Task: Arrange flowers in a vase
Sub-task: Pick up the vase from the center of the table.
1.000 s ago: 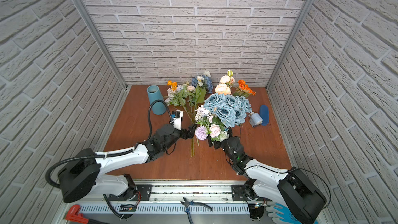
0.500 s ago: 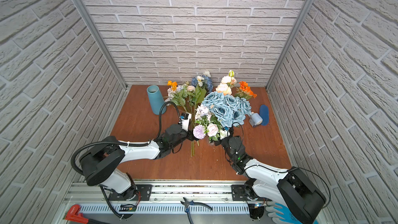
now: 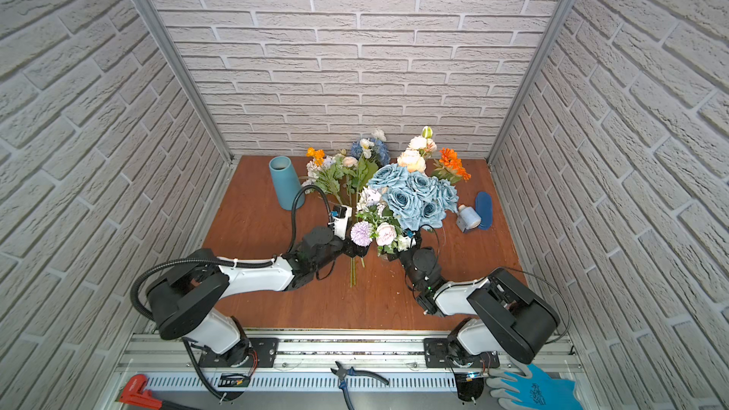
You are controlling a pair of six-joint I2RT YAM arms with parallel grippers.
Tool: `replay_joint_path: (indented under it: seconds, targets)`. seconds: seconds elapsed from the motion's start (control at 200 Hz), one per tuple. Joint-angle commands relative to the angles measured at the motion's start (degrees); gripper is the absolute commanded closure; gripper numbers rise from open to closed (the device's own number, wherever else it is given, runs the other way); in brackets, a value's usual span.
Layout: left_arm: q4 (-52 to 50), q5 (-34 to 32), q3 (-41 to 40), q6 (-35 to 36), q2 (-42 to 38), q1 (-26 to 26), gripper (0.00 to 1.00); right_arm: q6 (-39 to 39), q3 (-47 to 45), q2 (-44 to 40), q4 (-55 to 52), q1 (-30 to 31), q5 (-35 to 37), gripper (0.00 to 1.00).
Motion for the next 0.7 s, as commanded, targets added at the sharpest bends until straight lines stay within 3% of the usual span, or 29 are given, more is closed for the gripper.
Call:
replay_joint_path:
  seconds: [0.0, 0.27, 0.46, 0.695]
  targets:
    - [2.5, 0.1, 1.1, 1.1, -0.4, 0.4, 0.02, -0.5, 1.1, 0.7, 7.0, 0.3, 1.3, 0.4]
    - [1.4, -1.2, 0.0, 1.2, -2.1, 0.4, 0.02, -1.9, 1.2, -0.4, 5.5, 0.2, 2.5, 0.61]
    - [0.9, -2.0, -1.0, 1.7, -3.3, 0.5, 0.02, -4.1, 2.6, -3.6, 0.7, -1.0, 5.5, 0.65]
    - [0.8, -2.9, -2.4, 2.1, -4.6, 0.6, 0.02, -3.8, 5.6, -6.3, -4.2, -8.7, 0.5, 0.66]
